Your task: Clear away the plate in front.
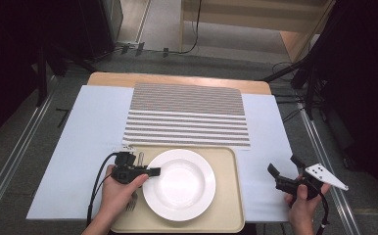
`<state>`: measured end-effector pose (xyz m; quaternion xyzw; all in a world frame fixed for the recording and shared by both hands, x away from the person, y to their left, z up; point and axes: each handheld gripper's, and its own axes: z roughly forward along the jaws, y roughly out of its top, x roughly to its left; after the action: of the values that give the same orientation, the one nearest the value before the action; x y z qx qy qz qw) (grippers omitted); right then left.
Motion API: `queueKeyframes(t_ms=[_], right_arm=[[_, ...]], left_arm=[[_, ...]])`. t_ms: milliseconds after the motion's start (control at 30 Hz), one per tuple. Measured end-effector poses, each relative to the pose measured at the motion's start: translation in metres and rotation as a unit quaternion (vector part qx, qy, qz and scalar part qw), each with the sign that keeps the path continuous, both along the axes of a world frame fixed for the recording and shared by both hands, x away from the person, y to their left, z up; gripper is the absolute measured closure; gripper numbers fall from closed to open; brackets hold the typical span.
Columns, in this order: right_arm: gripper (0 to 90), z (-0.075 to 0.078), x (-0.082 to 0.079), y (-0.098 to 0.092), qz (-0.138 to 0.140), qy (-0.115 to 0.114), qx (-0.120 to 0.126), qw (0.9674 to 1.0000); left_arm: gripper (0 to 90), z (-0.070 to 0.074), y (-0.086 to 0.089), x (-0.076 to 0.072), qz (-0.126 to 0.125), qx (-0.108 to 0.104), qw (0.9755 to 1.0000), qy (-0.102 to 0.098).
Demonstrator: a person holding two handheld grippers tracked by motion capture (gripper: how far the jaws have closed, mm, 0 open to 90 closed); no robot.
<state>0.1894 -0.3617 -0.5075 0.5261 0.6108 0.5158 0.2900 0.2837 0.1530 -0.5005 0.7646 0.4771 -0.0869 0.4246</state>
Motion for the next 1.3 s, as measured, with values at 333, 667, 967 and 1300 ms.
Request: queueKeyframes(t_ms=[333,667,967,1300], right_arm=[[0.0,0.0,0.0,0.001,0.002,0.0,-0.005,1.0],[0.0,0.0,0.0,0.002,0.005,0.002,-0.008,0.9999],[0.0,0.0,0.0,0.003,0.005,0.003,-0.008,0.9999],[0.0,-0.001,0.0,0.003,0.006,0.003,-0.01,0.9999]], left_arm=[[49.1,0.014,0.01,-0.004,0.016,-0.008,0.9985,-0.051],[26.7,0.03,0.029,-0.011,0.025,-0.032,0.9907,-0.13],[8.4,0.035,0.045,-0.017,0.02,-0.051,0.9814,-0.184],[0.0,0.037,0.061,-0.023,0.027,-0.061,0.973,-0.221]])
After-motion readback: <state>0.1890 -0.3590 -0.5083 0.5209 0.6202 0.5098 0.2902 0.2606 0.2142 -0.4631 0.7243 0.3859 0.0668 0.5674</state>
